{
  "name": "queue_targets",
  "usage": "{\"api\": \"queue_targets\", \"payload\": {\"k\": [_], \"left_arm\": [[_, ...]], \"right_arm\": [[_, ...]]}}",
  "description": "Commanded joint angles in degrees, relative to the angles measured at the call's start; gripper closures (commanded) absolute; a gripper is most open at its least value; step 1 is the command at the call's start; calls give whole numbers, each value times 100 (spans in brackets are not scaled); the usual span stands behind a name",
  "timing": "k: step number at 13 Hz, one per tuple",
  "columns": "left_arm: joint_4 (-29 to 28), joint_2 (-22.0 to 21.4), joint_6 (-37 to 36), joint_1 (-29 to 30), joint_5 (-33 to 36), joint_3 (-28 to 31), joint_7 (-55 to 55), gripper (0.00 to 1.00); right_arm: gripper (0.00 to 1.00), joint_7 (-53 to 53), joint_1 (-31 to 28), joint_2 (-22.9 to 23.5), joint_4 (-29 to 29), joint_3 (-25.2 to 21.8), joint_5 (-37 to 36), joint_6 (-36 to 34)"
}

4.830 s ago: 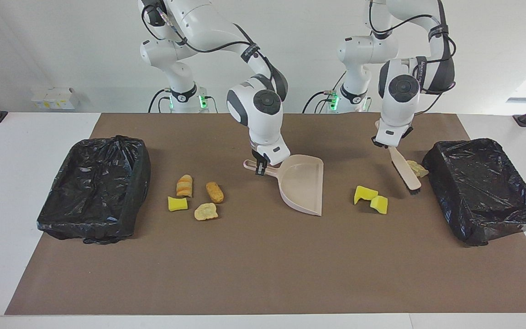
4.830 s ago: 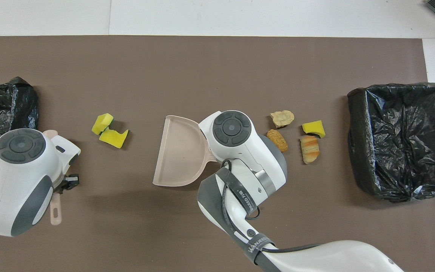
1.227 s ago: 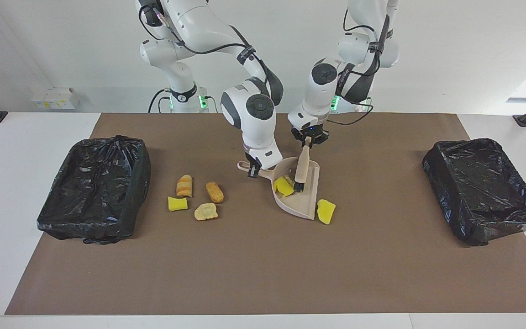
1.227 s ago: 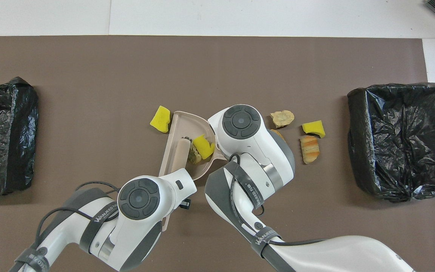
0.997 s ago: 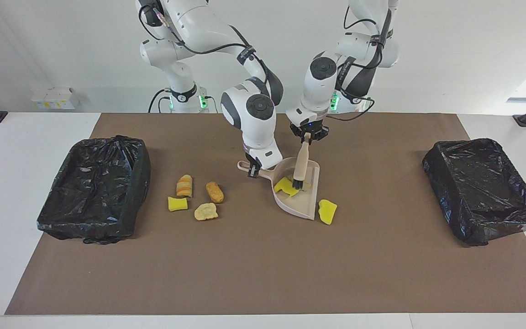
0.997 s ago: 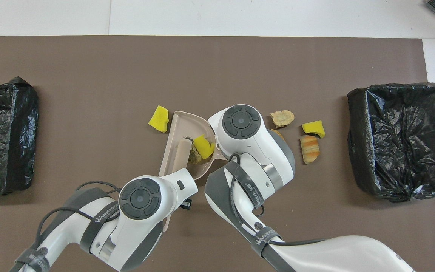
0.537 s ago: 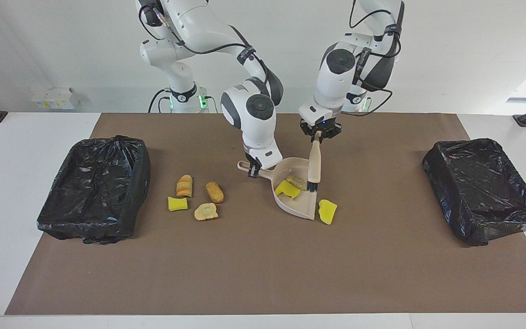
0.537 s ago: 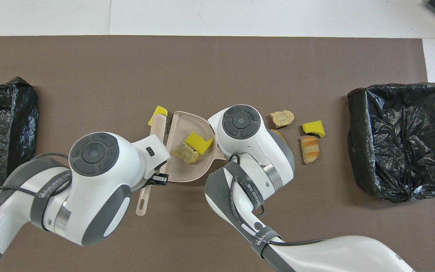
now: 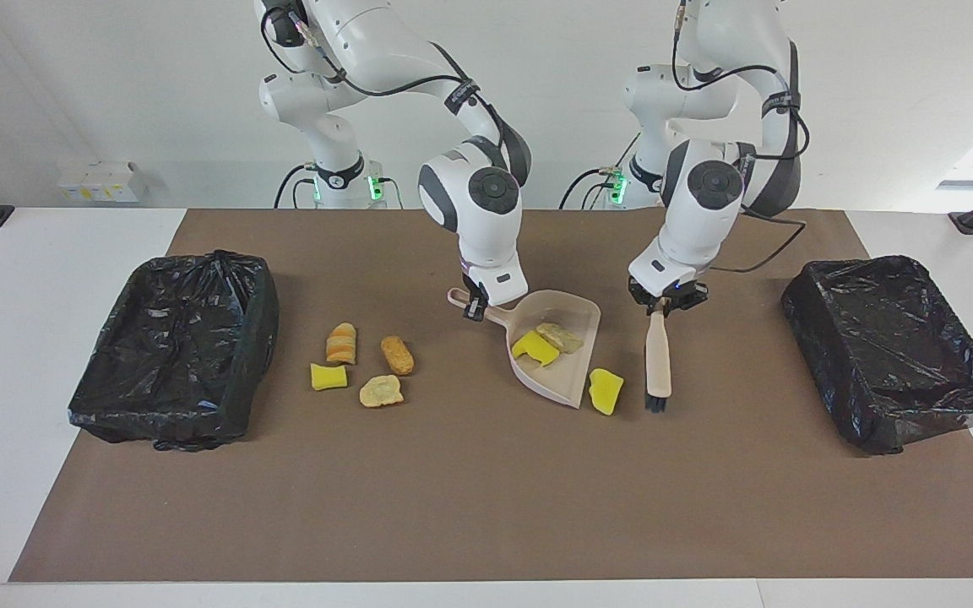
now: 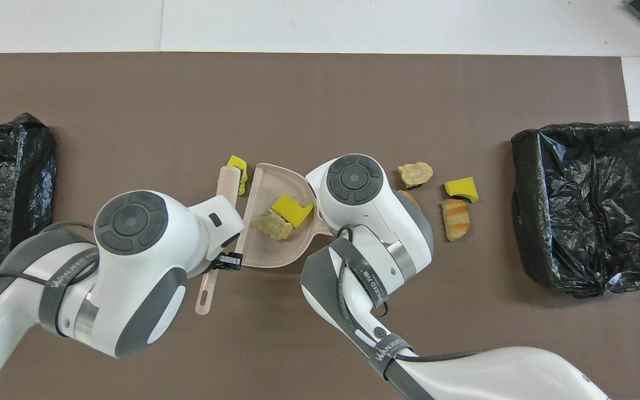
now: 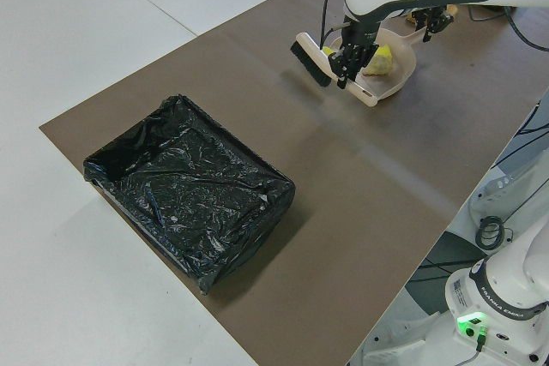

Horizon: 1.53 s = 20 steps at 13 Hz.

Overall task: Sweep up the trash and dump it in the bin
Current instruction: 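Brush the sponges and bread into the dustpan held by the right gripper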

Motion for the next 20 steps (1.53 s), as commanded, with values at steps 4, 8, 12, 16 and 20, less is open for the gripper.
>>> {"api": "queue_targets", "payload": {"k": [4,8,12,16,20], "left_arm": [[-166,-104,-119,-631,90,-141,155,100],[-553,-465,-243,-1405,29,-141,165,100],[-430,-404,-278,-1292,20,-88,59,100],[254,-456,-935,-1099,20,-71,-442,100],[949,-491,-1674,-879,11,-62,-460,100]], "right_arm": [[100,274,11,-167,-226,35,15,-55],[100,283,11,-176,-234,35,24,-64],[100,283,11,-176,-234,35,15,-55],[100,266,2,-167,-226,35,15,-55],[100,195,-111,-193,-164,27,15,-55]]}}
